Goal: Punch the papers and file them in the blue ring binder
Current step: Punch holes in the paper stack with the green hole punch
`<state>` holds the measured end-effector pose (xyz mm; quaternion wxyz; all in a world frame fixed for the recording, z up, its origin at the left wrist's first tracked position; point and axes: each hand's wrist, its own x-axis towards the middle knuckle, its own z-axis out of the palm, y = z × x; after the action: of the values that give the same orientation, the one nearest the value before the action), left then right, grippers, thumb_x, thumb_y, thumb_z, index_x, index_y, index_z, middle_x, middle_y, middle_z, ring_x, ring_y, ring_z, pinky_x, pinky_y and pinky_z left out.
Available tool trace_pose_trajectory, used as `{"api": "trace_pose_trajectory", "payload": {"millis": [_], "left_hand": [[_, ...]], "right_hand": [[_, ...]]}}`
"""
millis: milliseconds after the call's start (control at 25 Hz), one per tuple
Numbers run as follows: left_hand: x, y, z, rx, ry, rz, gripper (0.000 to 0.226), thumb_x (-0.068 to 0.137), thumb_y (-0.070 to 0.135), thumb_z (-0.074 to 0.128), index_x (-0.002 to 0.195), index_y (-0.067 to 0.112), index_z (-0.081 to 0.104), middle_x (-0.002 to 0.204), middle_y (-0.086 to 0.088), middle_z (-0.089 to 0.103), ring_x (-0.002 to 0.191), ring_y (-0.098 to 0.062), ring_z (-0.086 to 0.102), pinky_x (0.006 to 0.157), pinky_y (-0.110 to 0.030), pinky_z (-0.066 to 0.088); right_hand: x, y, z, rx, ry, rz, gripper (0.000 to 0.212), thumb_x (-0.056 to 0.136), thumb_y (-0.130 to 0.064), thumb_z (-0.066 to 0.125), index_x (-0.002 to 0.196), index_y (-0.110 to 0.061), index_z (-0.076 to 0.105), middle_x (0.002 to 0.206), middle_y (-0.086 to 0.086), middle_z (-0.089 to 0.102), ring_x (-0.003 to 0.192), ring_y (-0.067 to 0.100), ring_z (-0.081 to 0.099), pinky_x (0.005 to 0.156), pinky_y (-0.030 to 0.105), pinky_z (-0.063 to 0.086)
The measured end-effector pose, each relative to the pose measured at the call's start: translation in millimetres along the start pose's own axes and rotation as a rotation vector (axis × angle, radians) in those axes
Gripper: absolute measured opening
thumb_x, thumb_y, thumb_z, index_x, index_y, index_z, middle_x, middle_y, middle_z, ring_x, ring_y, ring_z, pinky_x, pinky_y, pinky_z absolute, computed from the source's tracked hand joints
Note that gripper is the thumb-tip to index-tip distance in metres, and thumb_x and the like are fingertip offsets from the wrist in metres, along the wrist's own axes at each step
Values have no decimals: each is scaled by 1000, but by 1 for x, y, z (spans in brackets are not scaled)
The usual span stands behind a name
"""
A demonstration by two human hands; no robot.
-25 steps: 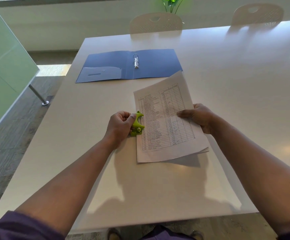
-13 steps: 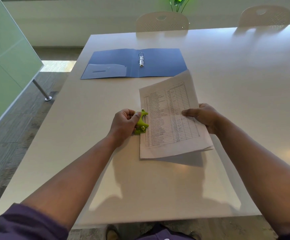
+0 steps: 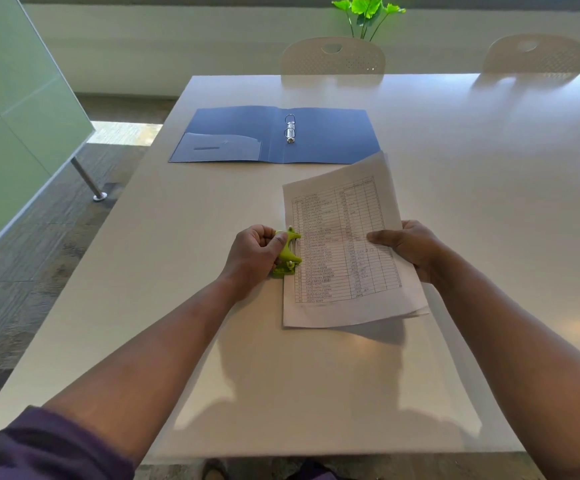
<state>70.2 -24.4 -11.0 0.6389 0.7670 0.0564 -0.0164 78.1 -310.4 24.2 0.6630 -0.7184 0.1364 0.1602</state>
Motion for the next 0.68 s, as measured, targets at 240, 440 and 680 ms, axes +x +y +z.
{"api": "trace_pose_trajectory", "payload": {"millis": [240,440,680], "left_hand": [[9,2,-6,-12,-71,-130,28,95,32,71,109,9,66,85,-10,69,67,-19,64,60,-39,60],[9,4,-5,-5,-72,-136,30,96,30,70,112,6,66,89,-10,69,67,-17,63,52,-29,56],[9,4,-5,2,-68,-133,25,96,31,69,109,9,66,86,-7,68,63,-12,63,54,-31,59]], "right_hand": [[-1,0,1,-6,-2,11,20,92,-6,68,112,-11,69,99,10,78,78,28,78,58,38,62],[-2,1,1,9,-7,3,18,93,-5,67,110,-11,69,94,8,79,76,27,78,56,37,62],[-1,2,0,22,-1,10,24,92,-3,68,115,-6,69,98,11,78,79,29,78,59,38,62]]}}
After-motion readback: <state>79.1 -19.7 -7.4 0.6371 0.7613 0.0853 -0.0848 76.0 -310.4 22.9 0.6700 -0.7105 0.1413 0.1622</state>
